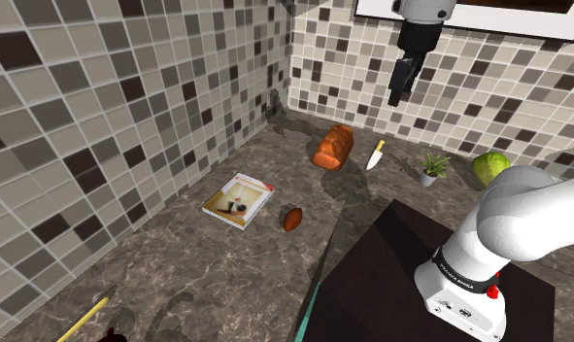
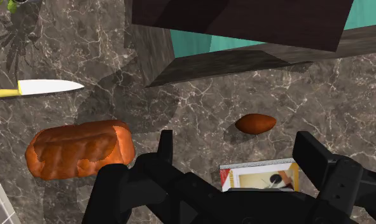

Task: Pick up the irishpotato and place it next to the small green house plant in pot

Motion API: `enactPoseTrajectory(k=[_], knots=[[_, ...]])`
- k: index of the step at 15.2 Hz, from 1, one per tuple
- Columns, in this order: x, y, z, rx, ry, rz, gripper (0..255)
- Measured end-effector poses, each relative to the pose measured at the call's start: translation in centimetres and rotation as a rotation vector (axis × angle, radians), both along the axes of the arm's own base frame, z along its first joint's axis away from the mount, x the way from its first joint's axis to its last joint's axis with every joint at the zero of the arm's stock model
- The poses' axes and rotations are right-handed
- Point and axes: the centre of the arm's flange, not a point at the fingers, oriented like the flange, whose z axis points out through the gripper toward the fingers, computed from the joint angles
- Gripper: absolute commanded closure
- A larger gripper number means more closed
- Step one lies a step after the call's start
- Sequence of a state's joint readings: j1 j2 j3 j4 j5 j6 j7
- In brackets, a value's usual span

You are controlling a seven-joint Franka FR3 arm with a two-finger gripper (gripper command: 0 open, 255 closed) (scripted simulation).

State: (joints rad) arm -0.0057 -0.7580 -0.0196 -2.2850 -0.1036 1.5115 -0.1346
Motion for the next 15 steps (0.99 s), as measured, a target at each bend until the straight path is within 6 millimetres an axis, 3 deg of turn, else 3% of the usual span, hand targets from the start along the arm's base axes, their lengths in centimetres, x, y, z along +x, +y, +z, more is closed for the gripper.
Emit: enactPoseTrajectory(k=[3, 15], knots=[[0.3, 0.5, -1.5, 0.005, -0.003, -0.028, 0], [3.7, 4.9, -15.6, 0.055, -0.035, -0.305, 0]])
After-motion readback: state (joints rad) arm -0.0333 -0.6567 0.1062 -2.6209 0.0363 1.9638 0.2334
